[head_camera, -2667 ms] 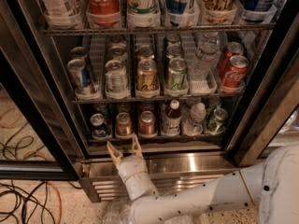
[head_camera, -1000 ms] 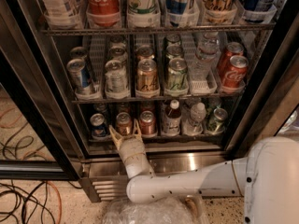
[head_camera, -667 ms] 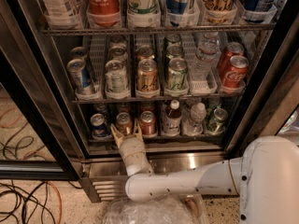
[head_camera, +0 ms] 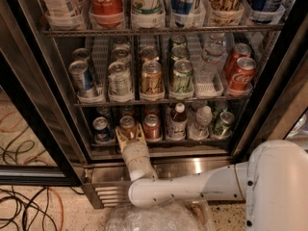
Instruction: Pick orange can from bottom shelf of fridge
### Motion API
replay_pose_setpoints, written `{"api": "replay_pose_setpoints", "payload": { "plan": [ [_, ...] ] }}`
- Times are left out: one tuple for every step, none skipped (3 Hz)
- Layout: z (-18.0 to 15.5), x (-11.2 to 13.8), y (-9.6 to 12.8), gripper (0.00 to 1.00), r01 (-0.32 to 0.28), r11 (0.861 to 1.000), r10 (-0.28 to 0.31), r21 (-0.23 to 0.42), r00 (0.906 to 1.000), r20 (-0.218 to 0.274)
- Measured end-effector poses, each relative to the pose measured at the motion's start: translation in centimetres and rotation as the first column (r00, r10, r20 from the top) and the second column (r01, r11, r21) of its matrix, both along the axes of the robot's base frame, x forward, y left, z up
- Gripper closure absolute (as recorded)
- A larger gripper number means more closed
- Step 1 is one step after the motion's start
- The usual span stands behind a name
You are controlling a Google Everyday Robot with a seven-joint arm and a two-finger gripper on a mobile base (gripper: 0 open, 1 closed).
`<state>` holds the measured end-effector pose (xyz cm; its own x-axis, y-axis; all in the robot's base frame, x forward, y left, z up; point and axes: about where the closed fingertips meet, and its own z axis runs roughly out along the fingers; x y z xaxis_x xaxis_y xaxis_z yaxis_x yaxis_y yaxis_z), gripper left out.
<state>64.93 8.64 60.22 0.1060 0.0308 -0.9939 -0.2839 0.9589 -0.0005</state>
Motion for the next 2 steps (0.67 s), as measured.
{"api": "replay_pose_setpoints", "payload": {
  "plan": [
    [0.0,0.0,0.0,0.76,0.0,1.0,0.0,0.0,1.0,0.0],
    [0.0,0.0,0.0,0.98,0.0,1.0,0.0,0.0,1.0,0.0]
  ]
}}
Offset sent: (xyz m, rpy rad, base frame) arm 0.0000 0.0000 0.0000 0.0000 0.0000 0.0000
